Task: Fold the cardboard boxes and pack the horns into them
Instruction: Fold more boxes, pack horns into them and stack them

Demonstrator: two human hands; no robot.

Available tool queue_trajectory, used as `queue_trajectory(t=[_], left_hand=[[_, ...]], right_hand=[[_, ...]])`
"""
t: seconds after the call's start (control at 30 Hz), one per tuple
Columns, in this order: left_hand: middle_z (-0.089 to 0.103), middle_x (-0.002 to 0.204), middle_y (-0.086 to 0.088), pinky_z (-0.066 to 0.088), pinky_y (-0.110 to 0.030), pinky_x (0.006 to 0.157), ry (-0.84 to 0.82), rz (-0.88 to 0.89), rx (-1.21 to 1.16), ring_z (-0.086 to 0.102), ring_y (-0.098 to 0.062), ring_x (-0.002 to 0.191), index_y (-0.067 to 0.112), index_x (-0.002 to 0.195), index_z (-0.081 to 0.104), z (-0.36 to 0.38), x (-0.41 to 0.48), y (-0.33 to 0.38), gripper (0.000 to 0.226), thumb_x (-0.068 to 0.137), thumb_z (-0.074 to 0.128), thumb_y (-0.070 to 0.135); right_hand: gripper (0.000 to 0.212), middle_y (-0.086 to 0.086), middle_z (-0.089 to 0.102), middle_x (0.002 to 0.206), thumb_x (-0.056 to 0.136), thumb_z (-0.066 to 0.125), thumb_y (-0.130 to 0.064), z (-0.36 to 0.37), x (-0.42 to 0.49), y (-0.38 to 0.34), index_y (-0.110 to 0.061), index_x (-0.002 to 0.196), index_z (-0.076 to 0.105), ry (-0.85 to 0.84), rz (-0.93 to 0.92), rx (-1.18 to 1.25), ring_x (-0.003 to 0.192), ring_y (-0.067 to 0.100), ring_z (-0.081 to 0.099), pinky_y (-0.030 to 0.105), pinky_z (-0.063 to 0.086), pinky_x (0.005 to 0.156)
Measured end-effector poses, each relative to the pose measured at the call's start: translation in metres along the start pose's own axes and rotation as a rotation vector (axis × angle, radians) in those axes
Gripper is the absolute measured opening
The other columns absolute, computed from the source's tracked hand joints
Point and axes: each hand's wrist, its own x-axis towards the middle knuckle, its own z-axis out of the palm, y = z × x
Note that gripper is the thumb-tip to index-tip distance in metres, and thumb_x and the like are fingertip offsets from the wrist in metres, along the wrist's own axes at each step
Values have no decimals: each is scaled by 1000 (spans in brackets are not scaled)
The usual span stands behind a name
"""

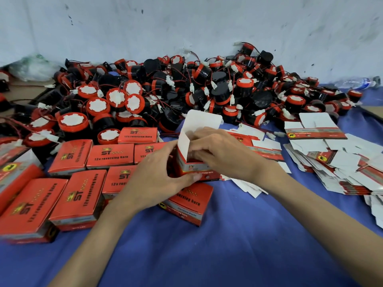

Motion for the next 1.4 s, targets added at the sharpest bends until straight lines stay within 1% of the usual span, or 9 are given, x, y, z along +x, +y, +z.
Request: queue_trajectory(t=[0.13, 0.37, 0.47, 0.63, 0.8, 0.9, 1.03, 1.27, 1.4], left_hand=[[64, 110, 24, 52, -32, 90, 10, 12, -10, 60, 5, 102, 40, 125, 48, 0, -2, 1, 70, 64, 74, 63], [60, 105, 31, 43, -8, 81, 47, 6, -31, 54, 15, 101, 48, 115, 45, 2, 0, 0, 59, 67, 78, 58], [61, 97, 34, 39, 2, 72, 134, -15, -140, 52, 22, 96, 47, 110, 45, 0, 3, 0, 50, 71, 77, 50], [63, 109, 20, 47, -6, 75, 297, -25, -506, 61, 10, 97, 40, 126, 40, -3, 3, 4, 60, 73, 67, 49], [62, 122, 22, 47, -13, 87, 224, 74, -515, 58, 6, 111, 50, 133, 39, -6, 1, 4, 49, 88, 57, 41], [59, 130, 18, 49, -36, 98, 255, 60, -584, 56, -5, 121, 54, 127, 47, -7, 2, 2, 42, 89, 54, 40], [69, 113, 7, 57, -31, 75, 319, 43, -869, 67, -15, 104, 28, 128, 51, -10, 4, 2, 37, 91, 50, 30], [60, 113, 10, 52, -34, 89, 241, 20, -450, 61, -9, 105, 36, 106, 56, -2, 1, 4, 24, 84, 52, 46], [68, 94, 17, 49, -12, 73, 170, 46, -456, 65, 1, 87, 38, 97, 58, -2, 1, 9, 11, 87, 53, 40]], right_hand=[[23, -8, 55, 106, 97, 51, -8, -9, -3, 0, -9, 102, 73, -116, -60, 41, 98, 7, 44, 2, 24, 87], [22, -1, 58, 98, 100, 41, -5, -11, -5, 3, -4, 93, 62, -160, -83, -28, 89, 9, 44, 28, 34, 87], [25, -5, 60, 105, 99, 43, -8, -11, -3, 4, -1, 119, 58, 50, 9, -8, 94, 3, 53, 25, 40, 85], [34, 11, 55, 127, 91, 57, -18, -11, 0, 9, -1, 120, 60, 558, 78, -61, 121, 22, 49, 29, 39, 103], [45, 1, 51, 138, 94, 59, -28, 5, 0, 6, -9, 134, 53, 297, 124, 136, 130, 12, 44, 20, 33, 108], [62, 3, 35, 151, 92, 63, -24, 15, -1, 1, -8, 145, 35, 331, 113, 246, 139, 11, 32, 22, 30, 112], [75, -4, 24, 152, 88, 64, -34, 19, -1, 1, -8, 148, 26, 467, 113, 396, 142, 8, 25, 34, 36, 112], [50, 4, 51, 136, 92, 53, -29, 74, -11, -10, -12, 137, 39, 587, 109, 525, 123, 7, 51, 24, 42, 101], [36, -1, 59, 124, 93, 49, -24, 85, -14, -9, -7, 126, 50, 744, 98, 619, 114, 13, 58, 30, 47, 95]])
